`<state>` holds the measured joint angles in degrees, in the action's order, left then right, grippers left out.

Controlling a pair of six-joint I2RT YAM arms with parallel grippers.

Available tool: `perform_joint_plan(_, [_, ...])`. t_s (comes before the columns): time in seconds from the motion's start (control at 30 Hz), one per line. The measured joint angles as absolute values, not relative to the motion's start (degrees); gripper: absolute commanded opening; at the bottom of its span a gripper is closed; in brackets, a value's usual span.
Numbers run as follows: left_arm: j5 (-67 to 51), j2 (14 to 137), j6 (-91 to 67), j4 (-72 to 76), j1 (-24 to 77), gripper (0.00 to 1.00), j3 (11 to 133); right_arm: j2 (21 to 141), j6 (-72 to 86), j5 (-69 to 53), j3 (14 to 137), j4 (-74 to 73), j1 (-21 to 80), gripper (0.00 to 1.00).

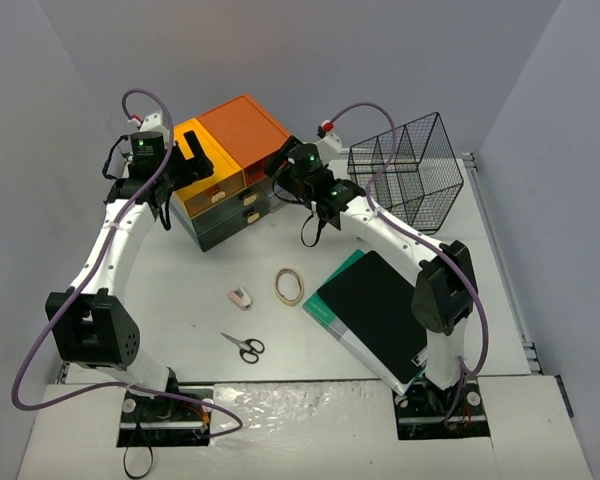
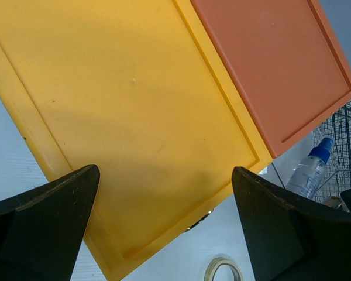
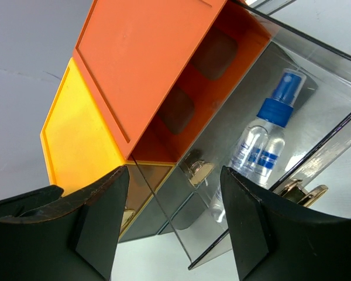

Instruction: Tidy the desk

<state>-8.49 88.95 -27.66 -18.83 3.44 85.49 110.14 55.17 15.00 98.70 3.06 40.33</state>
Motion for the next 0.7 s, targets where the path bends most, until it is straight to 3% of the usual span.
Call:
perform_joint_plan(0.17, [-8.5,88.9,-27.7,-18.8,3.4,0.97,85.5,107.6,53.6,17.9,97.2,1.6,41.2,0.59])
perform_joint_plan(0.5, [-8.4,89.2,-27.7,-18.3,3.3,0.97,85.5,90.0,51.3,25.4,86.1,0.2,42.1,0.56])
perform_joint_plan(0.7, [-8.3,89.3,-27.7,-18.1,3.3,0.97,85.5,89.2,52.3,26.6,80.1,-0.5,42.0,0.3])
